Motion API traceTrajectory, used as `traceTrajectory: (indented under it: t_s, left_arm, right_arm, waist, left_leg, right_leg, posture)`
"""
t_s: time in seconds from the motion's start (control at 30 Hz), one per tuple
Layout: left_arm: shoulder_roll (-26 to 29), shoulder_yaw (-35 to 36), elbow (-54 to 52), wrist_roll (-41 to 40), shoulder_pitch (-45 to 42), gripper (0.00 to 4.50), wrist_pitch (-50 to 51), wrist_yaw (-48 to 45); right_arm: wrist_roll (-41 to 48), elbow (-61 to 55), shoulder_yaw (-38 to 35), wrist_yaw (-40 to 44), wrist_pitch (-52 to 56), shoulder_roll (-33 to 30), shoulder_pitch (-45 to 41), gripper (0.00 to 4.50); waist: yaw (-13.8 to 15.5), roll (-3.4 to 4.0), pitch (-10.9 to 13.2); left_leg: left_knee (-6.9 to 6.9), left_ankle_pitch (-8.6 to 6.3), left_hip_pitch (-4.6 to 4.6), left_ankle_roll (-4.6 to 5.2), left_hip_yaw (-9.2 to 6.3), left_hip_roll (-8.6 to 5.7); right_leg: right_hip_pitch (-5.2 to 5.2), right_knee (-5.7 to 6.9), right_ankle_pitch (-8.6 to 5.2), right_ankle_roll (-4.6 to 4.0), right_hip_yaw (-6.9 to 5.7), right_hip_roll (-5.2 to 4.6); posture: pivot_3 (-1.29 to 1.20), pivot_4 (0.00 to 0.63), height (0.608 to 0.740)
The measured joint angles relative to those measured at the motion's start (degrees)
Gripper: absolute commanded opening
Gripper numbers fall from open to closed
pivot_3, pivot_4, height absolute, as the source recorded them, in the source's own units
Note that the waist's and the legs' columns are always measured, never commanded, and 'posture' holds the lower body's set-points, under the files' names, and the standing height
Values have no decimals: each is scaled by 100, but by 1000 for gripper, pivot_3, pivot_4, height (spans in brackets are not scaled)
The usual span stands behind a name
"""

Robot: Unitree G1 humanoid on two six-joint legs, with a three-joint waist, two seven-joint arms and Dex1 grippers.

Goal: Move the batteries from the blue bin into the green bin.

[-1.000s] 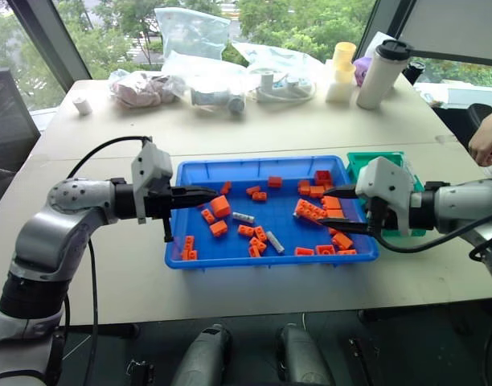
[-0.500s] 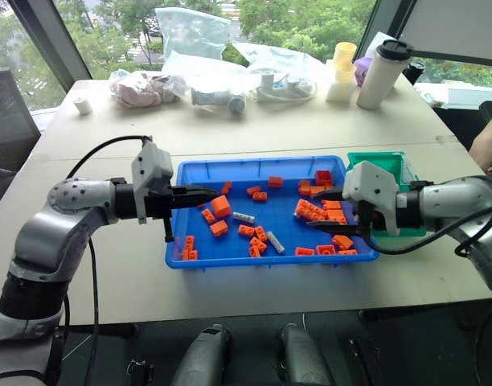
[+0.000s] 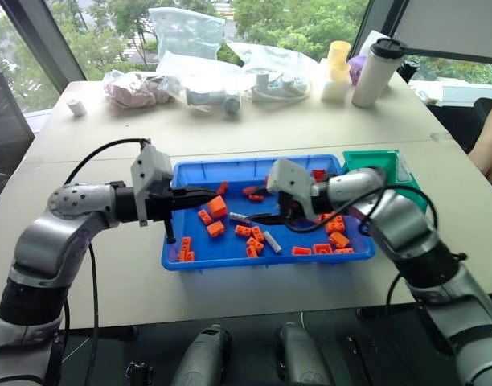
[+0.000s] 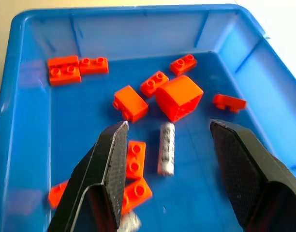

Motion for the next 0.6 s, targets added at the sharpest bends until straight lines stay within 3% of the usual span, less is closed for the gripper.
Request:
traceTrajectory:
  t_s: [0.2, 0.47, 0.6]
  left_arm:
    - [28, 117, -217, -48, 118, 0, 84, 145]
    - [26, 147, -373, -51, 209, 0, 126, 278]
    - [24, 147, -374, -51, 210, 0, 126, 346]
  right_arm:
    - [-682, 1155, 441, -79, -474, 545, -198, 2740]
    - [-1264, 1834, 499, -146, -639, 870, -312, 2740]
    - [-1474, 1949, 591, -147, -641, 962, -327, 1492]
  waist:
    - [-25, -1, -1]
    - [-68, -1, -1]
    - [-67, -1, -1]
  left_leg:
    - [1, 6, -3, -11, -4, -7]
    - [-10, 8, -3, -15, -1, -5]
    - [-11, 9, -3, -16, 0, -5]
  right_leg:
    - [-2, 0, 0, 0, -2, 4]
    - [-15, 7, 0, 0, 4, 9]
    - [-16, 7, 0, 0, 6, 10]
  posture:
    - [0, 150, 740]
    - [0, 150, 740]
    - [0, 150, 740]
